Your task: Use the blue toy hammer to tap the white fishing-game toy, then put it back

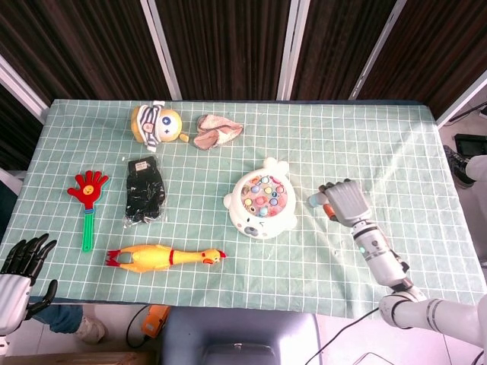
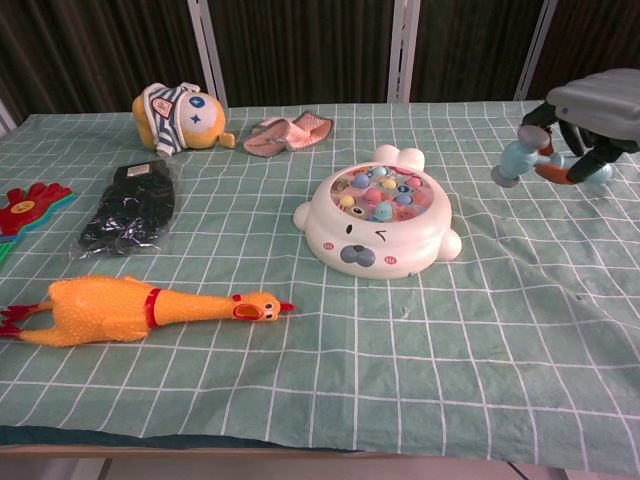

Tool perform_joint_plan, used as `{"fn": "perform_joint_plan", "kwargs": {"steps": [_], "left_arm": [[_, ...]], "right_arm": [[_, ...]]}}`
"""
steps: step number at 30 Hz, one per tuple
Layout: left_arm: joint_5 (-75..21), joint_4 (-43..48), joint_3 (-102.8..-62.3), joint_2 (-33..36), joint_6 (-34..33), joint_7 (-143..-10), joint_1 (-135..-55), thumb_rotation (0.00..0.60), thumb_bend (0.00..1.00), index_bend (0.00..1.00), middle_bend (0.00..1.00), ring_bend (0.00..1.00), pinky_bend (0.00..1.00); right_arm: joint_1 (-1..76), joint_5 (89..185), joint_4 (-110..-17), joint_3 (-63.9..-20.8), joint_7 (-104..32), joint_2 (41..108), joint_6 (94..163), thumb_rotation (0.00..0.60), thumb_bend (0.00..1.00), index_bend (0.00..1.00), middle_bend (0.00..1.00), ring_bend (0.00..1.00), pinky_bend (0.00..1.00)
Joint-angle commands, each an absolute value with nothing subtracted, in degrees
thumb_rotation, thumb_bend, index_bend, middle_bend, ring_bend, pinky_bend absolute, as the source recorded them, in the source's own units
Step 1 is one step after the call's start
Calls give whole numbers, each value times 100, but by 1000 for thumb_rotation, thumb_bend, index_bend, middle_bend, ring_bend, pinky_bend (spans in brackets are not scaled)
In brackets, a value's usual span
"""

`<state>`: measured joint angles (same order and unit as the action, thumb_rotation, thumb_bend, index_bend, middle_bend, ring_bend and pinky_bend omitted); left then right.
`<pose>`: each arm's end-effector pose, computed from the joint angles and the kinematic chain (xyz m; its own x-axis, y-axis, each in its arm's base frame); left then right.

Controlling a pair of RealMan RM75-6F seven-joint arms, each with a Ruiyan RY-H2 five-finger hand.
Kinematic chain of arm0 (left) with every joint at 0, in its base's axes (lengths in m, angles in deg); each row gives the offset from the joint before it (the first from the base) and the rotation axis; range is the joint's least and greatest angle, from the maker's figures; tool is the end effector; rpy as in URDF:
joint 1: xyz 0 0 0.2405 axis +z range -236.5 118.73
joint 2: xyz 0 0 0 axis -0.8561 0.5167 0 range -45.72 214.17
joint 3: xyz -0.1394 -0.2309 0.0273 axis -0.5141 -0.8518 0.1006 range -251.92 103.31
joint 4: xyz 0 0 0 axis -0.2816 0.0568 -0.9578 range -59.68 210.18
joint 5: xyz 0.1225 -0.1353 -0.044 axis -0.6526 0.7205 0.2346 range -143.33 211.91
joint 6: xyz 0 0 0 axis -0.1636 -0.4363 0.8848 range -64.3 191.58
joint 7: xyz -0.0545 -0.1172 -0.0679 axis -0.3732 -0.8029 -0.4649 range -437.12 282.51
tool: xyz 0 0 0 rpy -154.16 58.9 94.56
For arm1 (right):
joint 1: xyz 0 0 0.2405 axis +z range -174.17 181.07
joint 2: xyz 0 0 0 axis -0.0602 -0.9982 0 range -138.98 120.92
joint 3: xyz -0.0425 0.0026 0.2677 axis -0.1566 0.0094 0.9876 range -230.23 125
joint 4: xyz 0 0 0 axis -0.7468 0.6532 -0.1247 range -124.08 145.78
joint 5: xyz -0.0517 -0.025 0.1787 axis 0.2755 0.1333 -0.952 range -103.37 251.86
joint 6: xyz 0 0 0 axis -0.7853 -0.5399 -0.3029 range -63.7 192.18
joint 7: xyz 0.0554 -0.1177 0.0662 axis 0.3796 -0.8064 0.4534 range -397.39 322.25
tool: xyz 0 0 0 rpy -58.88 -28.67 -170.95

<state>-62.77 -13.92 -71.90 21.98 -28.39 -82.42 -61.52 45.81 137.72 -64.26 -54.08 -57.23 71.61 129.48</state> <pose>-0.3076 0.1513 0.1927 0.3952 -0.0004 0.9186 0.9061 -0.1640 -0.3899 -0.2374 -0.3691 0.0791 0.6947 -0.0745 0.7154 -0.7056 -0.2634 0.6578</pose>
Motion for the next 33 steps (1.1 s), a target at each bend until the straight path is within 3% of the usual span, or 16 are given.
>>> {"fn": "perform_joint_plan", "kwargs": {"steps": [1, 6, 14, 33], "left_arm": [[-6286, -1407, -7184, 2175, -2814, -8178, -6159, 600, 471, 0, 0, 0, 17], [-6286, -1429, -7177, 2137, -2727, -8037, -6190, 600, 472, 0, 0, 0, 17], [-6220, -1446, -7186, 2119, -2604, -7959, -6235, 600, 471, 0, 0, 0, 17], [-6222, -1445, -7181, 2125, -2604, -7978, -6246, 600, 471, 0, 0, 0, 17]], "right_arm": [[3869, 14670, -4549, -5693, -4121, 7790, 13061, 600, 692, 928, 649, 646, 641], [3733, 14901, -3223, -5626, -3172, 8369, 12758, 600, 694, 928, 649, 646, 647], [3742, 15195, -1896, -5558, -2354, 9056, 12219, 600, 693, 928, 649, 646, 651], [3723, 15583, -1065, -5320, -1608, 9419, 11935, 600, 671, 889, 649, 641, 647]]}}
